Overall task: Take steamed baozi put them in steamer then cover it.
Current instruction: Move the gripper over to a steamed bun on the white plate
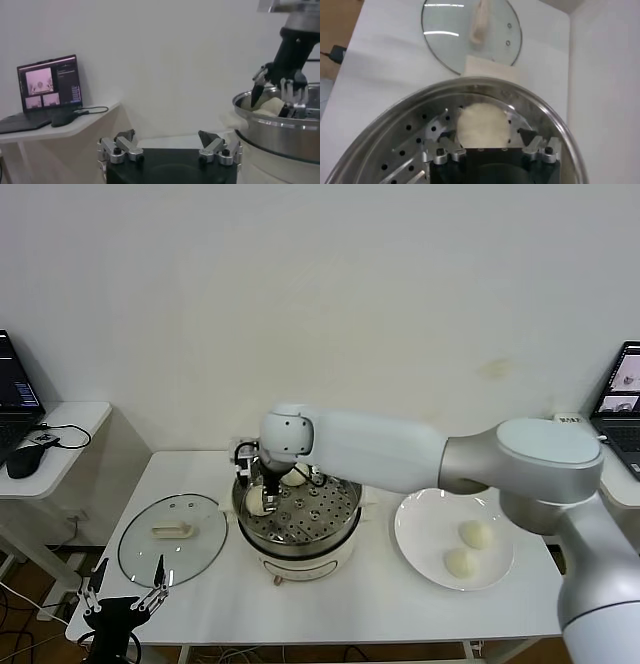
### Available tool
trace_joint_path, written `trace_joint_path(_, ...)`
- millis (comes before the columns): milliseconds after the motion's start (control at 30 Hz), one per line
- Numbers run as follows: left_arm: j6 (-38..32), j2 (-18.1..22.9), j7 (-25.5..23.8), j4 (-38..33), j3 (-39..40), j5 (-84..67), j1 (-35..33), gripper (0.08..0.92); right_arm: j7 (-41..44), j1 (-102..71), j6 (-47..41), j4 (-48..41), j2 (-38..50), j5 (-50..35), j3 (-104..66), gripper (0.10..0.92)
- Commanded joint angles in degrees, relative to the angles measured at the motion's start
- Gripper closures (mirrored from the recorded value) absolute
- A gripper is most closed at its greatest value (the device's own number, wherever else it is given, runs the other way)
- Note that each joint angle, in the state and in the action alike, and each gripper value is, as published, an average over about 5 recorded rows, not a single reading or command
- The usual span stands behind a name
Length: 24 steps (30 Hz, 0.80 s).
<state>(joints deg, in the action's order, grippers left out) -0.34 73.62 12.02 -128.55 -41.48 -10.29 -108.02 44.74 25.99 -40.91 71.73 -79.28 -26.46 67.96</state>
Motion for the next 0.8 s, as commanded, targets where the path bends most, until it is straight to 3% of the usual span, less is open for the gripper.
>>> trace_joint_path(33,0.16,-0.13,-0.13,-0.40,0.29,0.07,0.15,0.177,11.97,9.06,4.94,9.78,14.84,4.58,0.54,0.203)
trace_joint_path(267,0.31,-0.33,-0.22,-0.29,0.92,0.32,0.17,0.177,20.61,11.62,15.07,19.60,33.72,14.47,2.32,0.203)
trace_joint_path(467,0.29,-0.66,-0.24,0.04,1.14,0.49,-0.06,0.177,22.51,7.02,19.67,23.88,47.26,22.12,1.85,0.202)
trace_joint_path(800,0.35,-0.24,-0.23,1.09,2.00,1.20,0.00,0.177,20.30,-9.78,21.47,25.76,55.37,31.43,-4.29,0.203)
